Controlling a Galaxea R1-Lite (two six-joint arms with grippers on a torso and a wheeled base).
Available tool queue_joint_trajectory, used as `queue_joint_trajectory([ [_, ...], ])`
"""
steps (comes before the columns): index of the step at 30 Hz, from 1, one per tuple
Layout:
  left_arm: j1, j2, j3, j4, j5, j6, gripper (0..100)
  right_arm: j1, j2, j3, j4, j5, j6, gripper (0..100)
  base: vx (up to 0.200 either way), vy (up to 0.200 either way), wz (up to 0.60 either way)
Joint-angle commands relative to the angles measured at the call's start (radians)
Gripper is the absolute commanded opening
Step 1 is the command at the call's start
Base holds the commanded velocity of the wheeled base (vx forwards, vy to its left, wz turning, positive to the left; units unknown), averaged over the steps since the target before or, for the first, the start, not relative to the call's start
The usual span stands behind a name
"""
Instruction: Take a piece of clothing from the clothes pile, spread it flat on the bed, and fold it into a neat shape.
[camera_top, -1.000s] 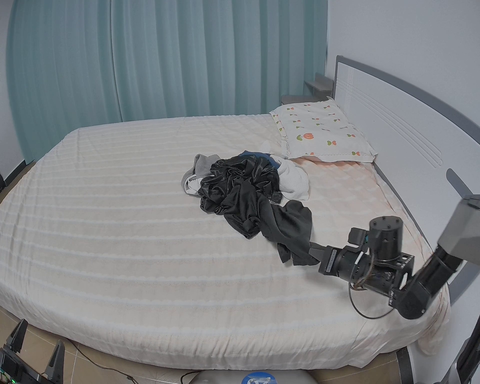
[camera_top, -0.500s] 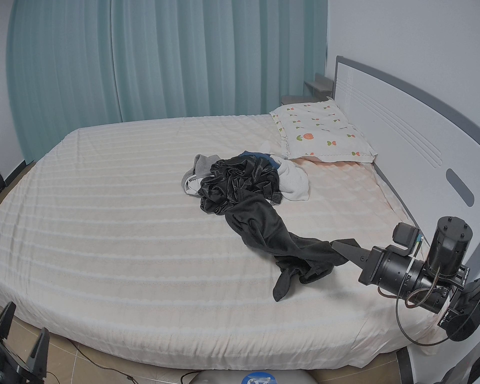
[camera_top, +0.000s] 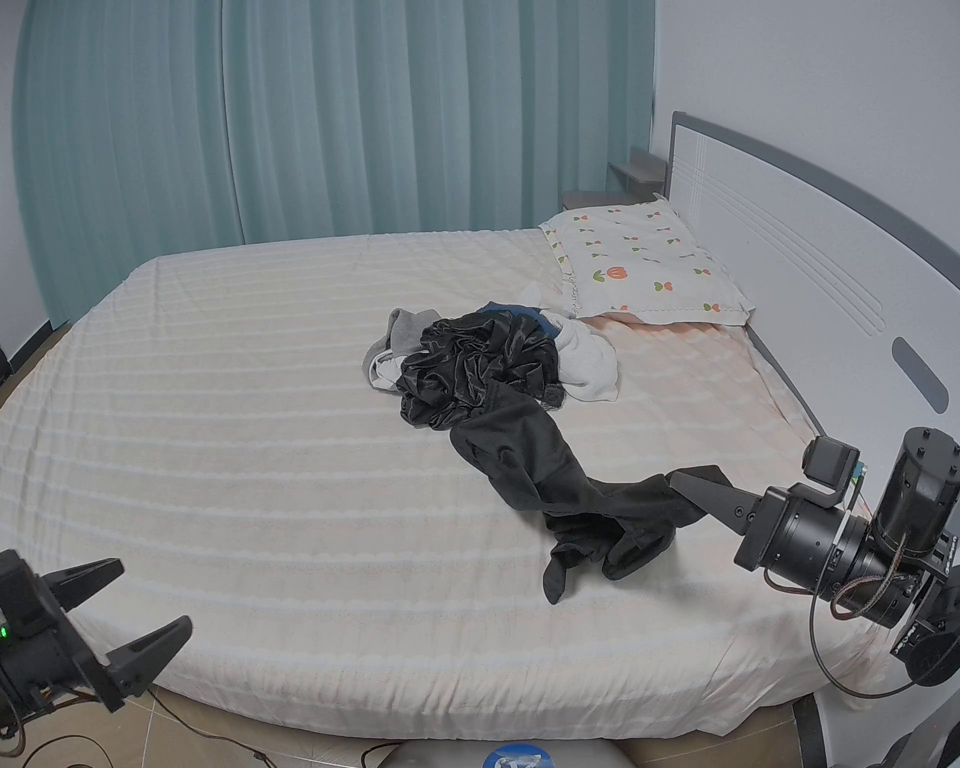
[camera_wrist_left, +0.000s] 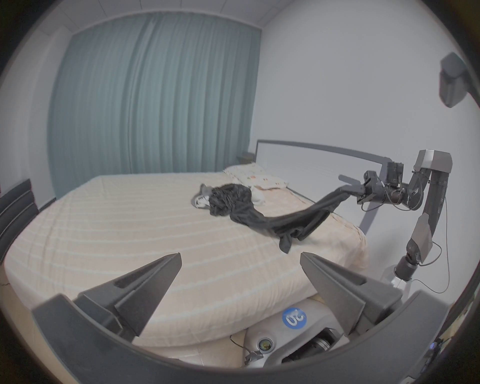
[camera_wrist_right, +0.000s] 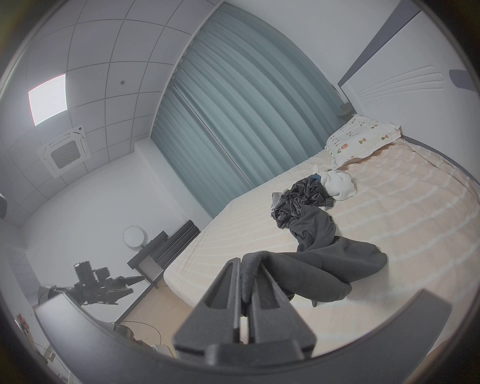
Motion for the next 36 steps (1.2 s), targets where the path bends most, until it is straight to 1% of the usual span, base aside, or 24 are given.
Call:
queue_joint_trajectory([
  [1,-0.183,0.621,-0.055,-0.270,0.047,-0.071,100,0.024,-0.003,-0.003,-0.002,0.005,0.001,0,0.000,0.000,0.00],
  [2,-0.201,0.661,-0.063,-0.302,0.052,-0.105,100,0.026,-0.006,-0.004,-0.002,0.005,0.001,0,0.000,0.000,0.00],
  [3,-0.204,0.669,-0.064,-0.305,0.052,-0.111,100,0.024,-0.006,-0.004,-0.002,0.005,0.001,0,0.000,0.000,0.00],
  [4,-0.245,0.759,-0.092,-0.373,0.055,-0.194,100,0.027,-0.008,-0.004,-0.002,0.005,0.001,0,0.000,0.000,0.00],
  [8,-0.307,0.893,-0.179,-0.447,0.095,-0.298,100,0.029,0.006,-0.001,-0.002,0.005,0.004,0,0.000,0.000,0.00],
  [9,-0.308,0.899,-0.184,-0.448,0.098,-0.300,100,0.027,0.006,-0.001,-0.002,0.005,0.006,0,0.000,0.000,0.00],
  [10,-0.328,0.971,-0.233,-0.460,0.129,-0.309,100,0.027,0.011,-0.003,-0.004,0.005,0.020,0,0.000,0.000,0.00],
  [13,-0.362,1.088,-0.327,-0.483,0.176,-0.315,100,0.030,-0.012,-0.004,-0.004,0.007,0.037,0,0.000,0.000,0.00],
  [14,-0.368,1.123,-0.356,-0.489,0.182,-0.315,100,0.032,-0.023,-0.006,-0.005,0.005,0.037,0,0.000,0.000,0.00],
  [15,-0.368,1.123,-0.356,-0.489,0.182,-0.315,100,0.032,-0.023,-0.006,-0.005,0.005,0.037,0,0.000,0.000,0.00],
  [17,-0.379,1.210,-0.445,-0.497,0.189,-0.318,100,0.042,-0.063,-0.018,-0.004,0.004,0.037,0,0.000,0.000,0.00],
  [20,-0.396,1.282,-0.537,-0.497,0.189,-0.355,100,0.047,-0.100,-0.020,-0.002,0.004,0.037,0,0.000,0.000,0.00],
  [21,-0.397,1.289,-0.546,-0.497,0.190,-0.358,100,0.050,-0.103,-0.020,-0.001,0.004,0.037,0,0.000,0.000,0.00],
  [22,-0.403,1.321,-0.592,-0.497,0.195,-0.373,100,0.065,-0.120,-0.016,-0.001,0.002,0.035,0,0.000,0.000,0.00],
  [23,-0.403,1.324,-0.595,-0.497,0.195,-0.375,100,0.067,-0.121,-0.016,-0.001,0.002,0.035,0,0.000,0.000,0.00],
  [26,-0.408,1.364,-0.672,-0.494,0.212,-0.367,100,0.087,-0.147,-0.012,0.012,0.002,0.032,0,0.000,0.000,0.00],
  [30,-0.410,1.359,-0.699,-0.483,0.207,-0.360,100,0.087,-0.146,-0.006,0.009,0.002,0.032,0,0.000,0.000,0.00],
  [33,-0.417,1.361,-0.690,-0.486,0.201,-0.323,100,0.087,-0.149,-0.016,0.002,0.002,0.032,0,0.000,0.000,0.00],
  [36,-0.425,1.359,-0.679,-0.494,0.198,-0.306,100,0.087,-0.146,-0.020,0.001,0.002,0.029,0,0.000,0.000,0.00],
])
